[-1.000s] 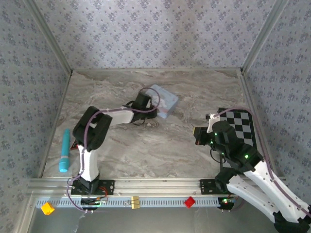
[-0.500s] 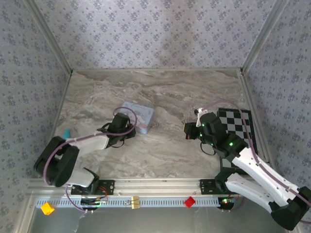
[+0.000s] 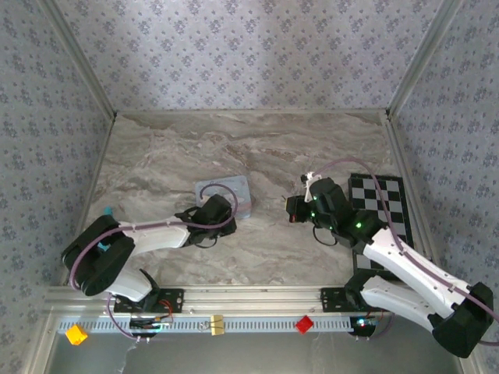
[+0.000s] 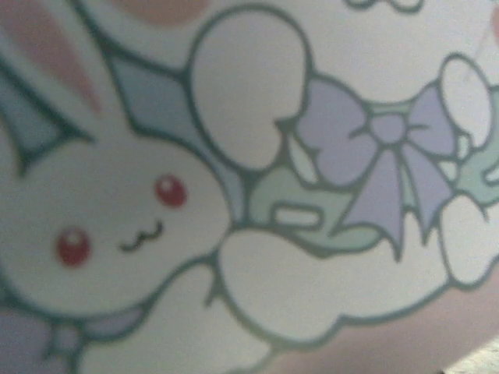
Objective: Unlock the padlock with the key
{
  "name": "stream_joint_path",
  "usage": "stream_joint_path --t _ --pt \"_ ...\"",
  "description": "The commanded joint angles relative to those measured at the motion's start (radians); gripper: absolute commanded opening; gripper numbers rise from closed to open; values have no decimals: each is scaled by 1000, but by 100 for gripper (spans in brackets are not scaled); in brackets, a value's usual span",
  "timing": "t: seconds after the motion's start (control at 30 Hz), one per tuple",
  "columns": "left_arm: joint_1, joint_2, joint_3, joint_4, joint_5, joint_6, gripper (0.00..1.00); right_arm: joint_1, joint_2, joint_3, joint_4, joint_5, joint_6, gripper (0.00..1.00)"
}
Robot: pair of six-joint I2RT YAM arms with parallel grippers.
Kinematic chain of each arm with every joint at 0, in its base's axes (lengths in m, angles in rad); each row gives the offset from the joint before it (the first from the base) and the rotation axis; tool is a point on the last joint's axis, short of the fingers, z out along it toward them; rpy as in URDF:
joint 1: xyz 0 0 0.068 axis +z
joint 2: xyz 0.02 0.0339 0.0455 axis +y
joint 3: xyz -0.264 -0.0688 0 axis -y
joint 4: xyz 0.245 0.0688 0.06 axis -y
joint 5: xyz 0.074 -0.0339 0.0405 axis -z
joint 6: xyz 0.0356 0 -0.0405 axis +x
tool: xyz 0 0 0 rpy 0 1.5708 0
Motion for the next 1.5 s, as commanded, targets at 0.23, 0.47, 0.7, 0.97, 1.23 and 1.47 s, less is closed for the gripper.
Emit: stream_joint_path --t 0.23,0.47,0.7,0.97,1.23,1.47 --pt "-7 -3 14 107 69 -156 8 22 1 -133 164 -89 175 0" --pt "-6 -10 -58 289 81 -272 5 64 108 -307 478 -196 442 0" --pt "-2 39 -98 480 140 -376 3 143 321 -374 807 -245 616 0" --pt "-2 26 -115 490 138 -403 2 178 506 -419 1076 -264 755 0" --pt "4 32 -141 542 146 -437 1 169 590 -484 1288 -223 834 0" --pt "13 11 -155 550 150 -443 0 161 754 -518 1587 -224 900 0"
